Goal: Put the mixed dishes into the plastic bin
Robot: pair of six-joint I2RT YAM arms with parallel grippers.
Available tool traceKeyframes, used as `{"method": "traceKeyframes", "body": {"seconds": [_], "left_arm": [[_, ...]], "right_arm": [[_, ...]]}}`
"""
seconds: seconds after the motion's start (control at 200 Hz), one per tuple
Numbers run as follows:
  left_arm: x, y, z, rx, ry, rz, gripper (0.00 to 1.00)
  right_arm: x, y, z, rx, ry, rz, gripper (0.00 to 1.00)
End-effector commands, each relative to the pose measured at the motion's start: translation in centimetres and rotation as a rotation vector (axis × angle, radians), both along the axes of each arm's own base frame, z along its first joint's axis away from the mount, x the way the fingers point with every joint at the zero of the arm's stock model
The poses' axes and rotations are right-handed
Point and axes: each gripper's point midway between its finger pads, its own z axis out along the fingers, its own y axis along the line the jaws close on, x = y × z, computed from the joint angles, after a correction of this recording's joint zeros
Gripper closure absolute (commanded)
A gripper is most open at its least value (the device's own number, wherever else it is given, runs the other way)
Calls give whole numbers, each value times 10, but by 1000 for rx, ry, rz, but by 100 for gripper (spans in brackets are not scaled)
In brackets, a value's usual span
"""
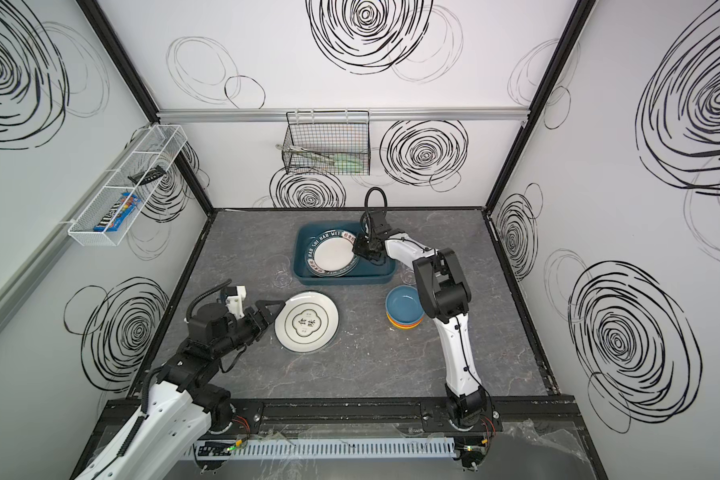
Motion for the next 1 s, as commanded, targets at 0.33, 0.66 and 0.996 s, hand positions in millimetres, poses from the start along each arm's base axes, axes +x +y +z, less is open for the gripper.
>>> {"method": "traceKeyframes", "body": {"seconds": [0.33,0.66,0.996], "left_arm": [[4,0,5,-15,-30,5,23],[4,-1,6,-17,-33,1,23],[3,-1,1,-17,-24,0,23]], "right_arm": [[4,-16,28,-121,-62,-24,70],[7,-17,26,-222,-74,-13,66],[7,-16,12,-254,-48,0,65]]}}
